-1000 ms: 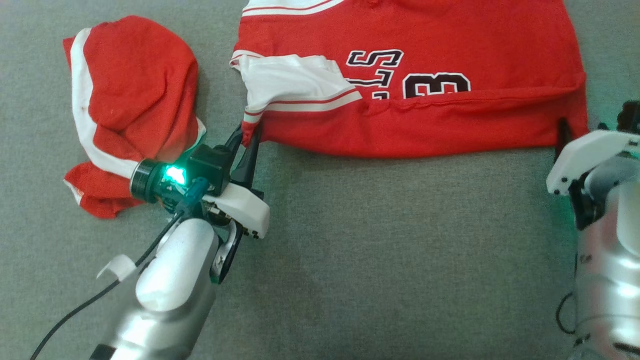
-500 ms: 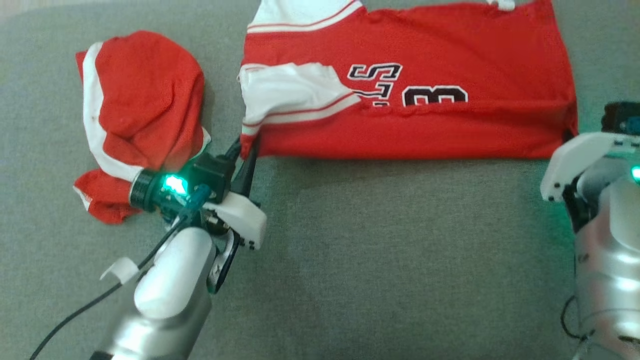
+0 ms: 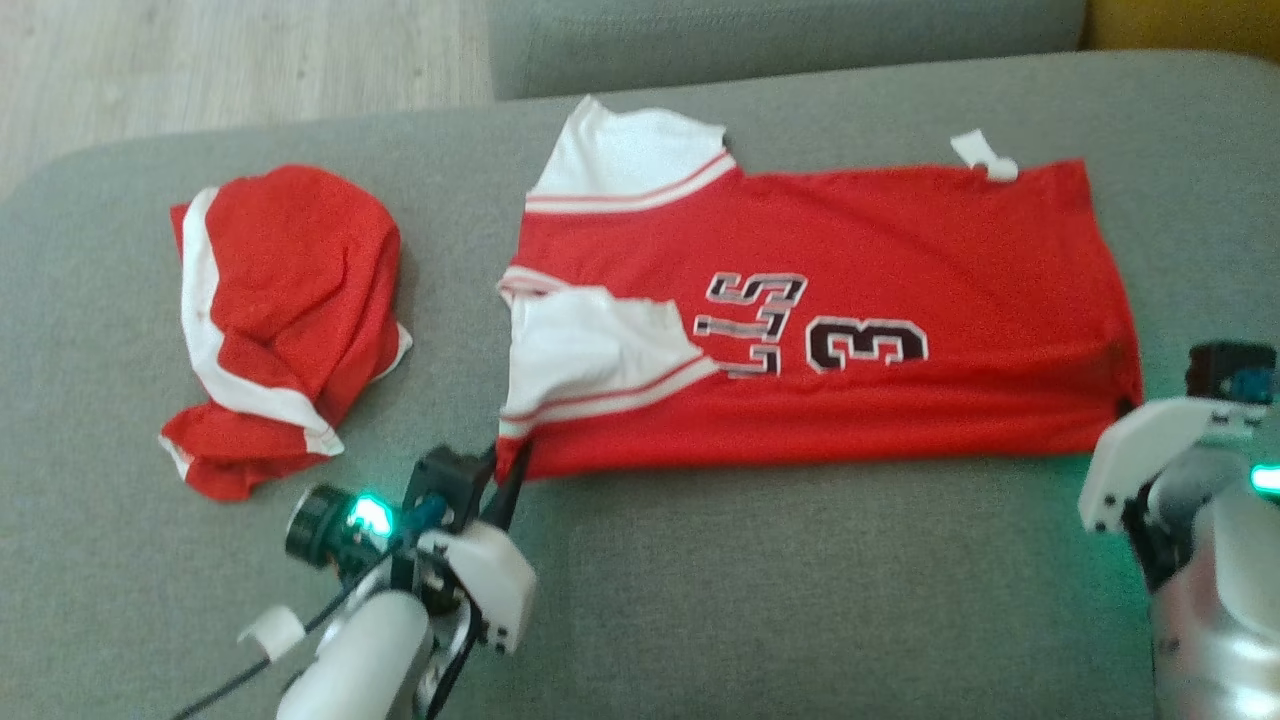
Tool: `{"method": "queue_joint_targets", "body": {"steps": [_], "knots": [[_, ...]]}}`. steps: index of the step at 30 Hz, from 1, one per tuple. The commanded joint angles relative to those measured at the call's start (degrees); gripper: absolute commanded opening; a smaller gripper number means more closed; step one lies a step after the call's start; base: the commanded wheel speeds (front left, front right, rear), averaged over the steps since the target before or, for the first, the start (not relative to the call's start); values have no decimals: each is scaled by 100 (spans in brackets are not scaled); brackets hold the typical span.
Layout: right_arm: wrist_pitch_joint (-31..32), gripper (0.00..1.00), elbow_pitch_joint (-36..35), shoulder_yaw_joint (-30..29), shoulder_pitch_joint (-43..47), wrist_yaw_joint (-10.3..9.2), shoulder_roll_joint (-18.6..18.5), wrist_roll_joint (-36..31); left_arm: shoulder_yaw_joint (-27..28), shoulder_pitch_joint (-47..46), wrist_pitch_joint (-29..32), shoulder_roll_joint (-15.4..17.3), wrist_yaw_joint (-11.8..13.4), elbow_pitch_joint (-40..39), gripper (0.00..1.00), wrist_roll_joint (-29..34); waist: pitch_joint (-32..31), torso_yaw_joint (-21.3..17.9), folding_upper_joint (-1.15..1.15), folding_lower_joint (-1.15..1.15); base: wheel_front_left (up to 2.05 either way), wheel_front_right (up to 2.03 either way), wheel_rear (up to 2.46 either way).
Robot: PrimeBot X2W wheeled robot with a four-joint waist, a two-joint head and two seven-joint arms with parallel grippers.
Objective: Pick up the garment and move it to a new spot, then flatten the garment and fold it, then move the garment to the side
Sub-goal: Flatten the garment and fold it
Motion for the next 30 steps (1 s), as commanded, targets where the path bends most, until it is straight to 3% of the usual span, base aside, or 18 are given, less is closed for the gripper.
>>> {"method": "queue_joint_targets", "body": {"steps": [1, 10, 11, 12, 13, 15, 16, 21, 30], "knots": [[76, 0, -356, 208, 115, -5, -21, 144, 172, -24, 36, 197, 12, -257, 0, -75, -160, -71, 0, 1, 0, 0, 0], [422, 0, -1441, 465, 1003, -5, 47, 803, 48, 384, 321, 297, 90, -778, 0, -129, -298, -77, 0, 1, 0, 0, 0], [396, 31, -1587, 482, 1080, -5, 58, 881, 34, 397, 349, 300, 98, -819, 0, -129, -292, -70, 0, 1, 0, 0, 0], [346, 100, -1730, 482, 1147, -5, 68, 959, 21, 403, 375, 301, 104, -854, 0, -130, -285, -62, 0, 1, 0, 0, 0], [297, 100, -1856, 486, 1202, -5, 85, 1054, 11, 406, 396, 301, 107, -887, 25, -135, -280, -55, 0, 1, 0, 0, 0], [172, 100, -2094, 497, 1296, -5, 116, 1204, 19, 412, 402, 306, 133, -947, 56, -150, -265, -50, 0, 1, 0, 0, 0], [80, 100, -2209, 495, 1332, -5, 130, 1268, 35, 414, 378, 311, 169, -978, 97, -148, -256, -50, 0, 1, 0, 0, 0], [-539, 100, -2752, 499, 1395, -5, 226, 1721, 267, 397, -15, 282, 397, -1158, 100, -221, -199, -76, 0, 1, 0, 0, 0], [-1753, 100, -3298, 1065, 1611, -5, 261, 2538, 687, 323, -1498, 92, 654, -1503, 100, -305, -16, -177, 0, 1, 0, 0, 0]]}}
